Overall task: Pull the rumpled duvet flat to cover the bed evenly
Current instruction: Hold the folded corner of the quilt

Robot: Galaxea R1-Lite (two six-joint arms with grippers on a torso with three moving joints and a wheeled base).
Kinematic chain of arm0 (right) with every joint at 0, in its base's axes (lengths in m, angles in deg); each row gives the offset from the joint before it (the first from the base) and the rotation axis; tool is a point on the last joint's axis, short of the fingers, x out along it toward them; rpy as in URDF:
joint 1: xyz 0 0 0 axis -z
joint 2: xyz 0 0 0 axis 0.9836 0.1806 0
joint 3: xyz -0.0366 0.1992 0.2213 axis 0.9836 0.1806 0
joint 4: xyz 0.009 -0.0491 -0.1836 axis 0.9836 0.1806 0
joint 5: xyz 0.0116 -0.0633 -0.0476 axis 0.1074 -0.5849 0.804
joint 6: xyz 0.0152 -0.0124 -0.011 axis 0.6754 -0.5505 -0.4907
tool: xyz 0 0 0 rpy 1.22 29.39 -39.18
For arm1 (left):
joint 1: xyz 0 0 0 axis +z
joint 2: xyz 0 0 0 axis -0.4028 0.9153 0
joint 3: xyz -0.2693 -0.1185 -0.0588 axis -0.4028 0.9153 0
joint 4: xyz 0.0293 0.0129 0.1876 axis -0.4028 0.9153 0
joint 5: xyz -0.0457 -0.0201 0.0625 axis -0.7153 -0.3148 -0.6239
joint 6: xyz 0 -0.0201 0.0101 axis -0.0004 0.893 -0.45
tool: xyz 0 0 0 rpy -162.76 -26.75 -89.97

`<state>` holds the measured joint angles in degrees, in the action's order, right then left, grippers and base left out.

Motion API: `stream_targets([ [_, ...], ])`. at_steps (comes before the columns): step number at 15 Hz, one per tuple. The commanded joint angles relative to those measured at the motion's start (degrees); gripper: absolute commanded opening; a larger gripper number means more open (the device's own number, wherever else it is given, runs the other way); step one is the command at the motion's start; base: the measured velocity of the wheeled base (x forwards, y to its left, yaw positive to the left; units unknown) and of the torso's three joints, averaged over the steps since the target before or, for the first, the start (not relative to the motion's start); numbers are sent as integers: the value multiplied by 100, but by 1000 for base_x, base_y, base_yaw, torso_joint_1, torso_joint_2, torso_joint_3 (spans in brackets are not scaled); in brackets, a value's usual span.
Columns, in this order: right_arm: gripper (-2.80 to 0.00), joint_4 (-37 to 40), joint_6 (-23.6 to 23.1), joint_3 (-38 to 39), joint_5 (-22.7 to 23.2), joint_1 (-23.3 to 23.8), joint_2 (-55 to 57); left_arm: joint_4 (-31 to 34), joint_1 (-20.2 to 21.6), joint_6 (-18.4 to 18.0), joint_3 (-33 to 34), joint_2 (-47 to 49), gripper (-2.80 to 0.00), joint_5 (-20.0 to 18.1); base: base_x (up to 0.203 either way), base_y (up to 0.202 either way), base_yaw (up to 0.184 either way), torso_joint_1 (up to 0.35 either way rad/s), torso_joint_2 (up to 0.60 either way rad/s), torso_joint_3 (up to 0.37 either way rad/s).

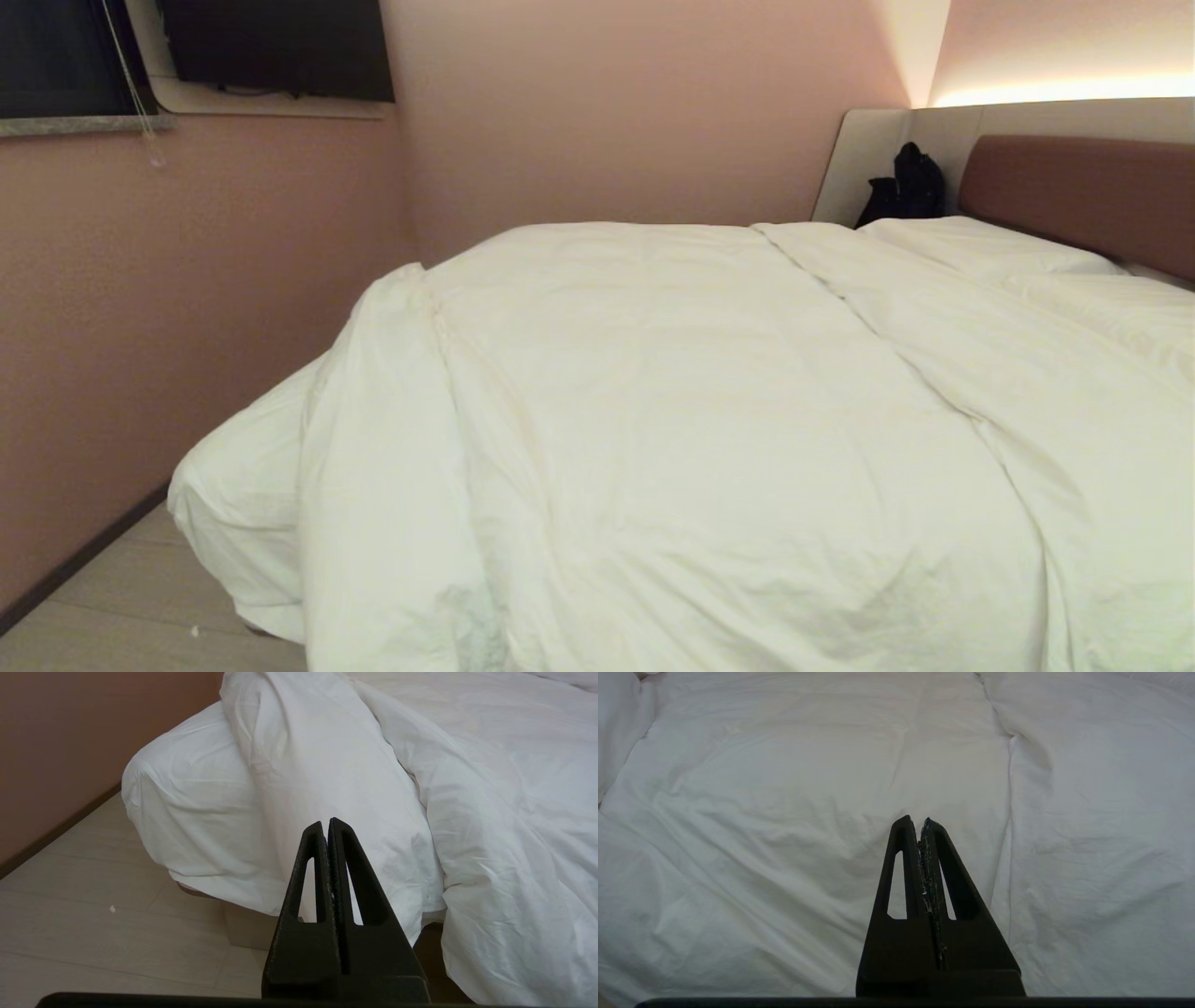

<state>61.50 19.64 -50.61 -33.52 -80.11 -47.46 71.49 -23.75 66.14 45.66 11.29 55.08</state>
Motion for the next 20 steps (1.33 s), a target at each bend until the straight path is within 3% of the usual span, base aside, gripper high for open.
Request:
stream_targets([
  [1,-280,-2,-3,0,0,-2,1,-2,0,-6,0,0,-280,11,0,0,0,0,0,0],
  [4,-280,-2,-3,0,0,-2,1,46,0,43,-187,1,-280,1,0,0,0,0,0,0],
  [7,-280,-2,-3,0,0,-2,1,431,0,307,-1012,407,-280,-124,0,0,0,0,0,0],
  [12,-280,-2,-3,0,0,-2,-6,589,-3,1233,-2548,2796,-280,-417,0,0,0,0,0,0],
  [20,-280,-2,-3,0,9,-2,1,324,-7,1964,-4253,6836,-280,-620,0,0,0,0,0,0],
])
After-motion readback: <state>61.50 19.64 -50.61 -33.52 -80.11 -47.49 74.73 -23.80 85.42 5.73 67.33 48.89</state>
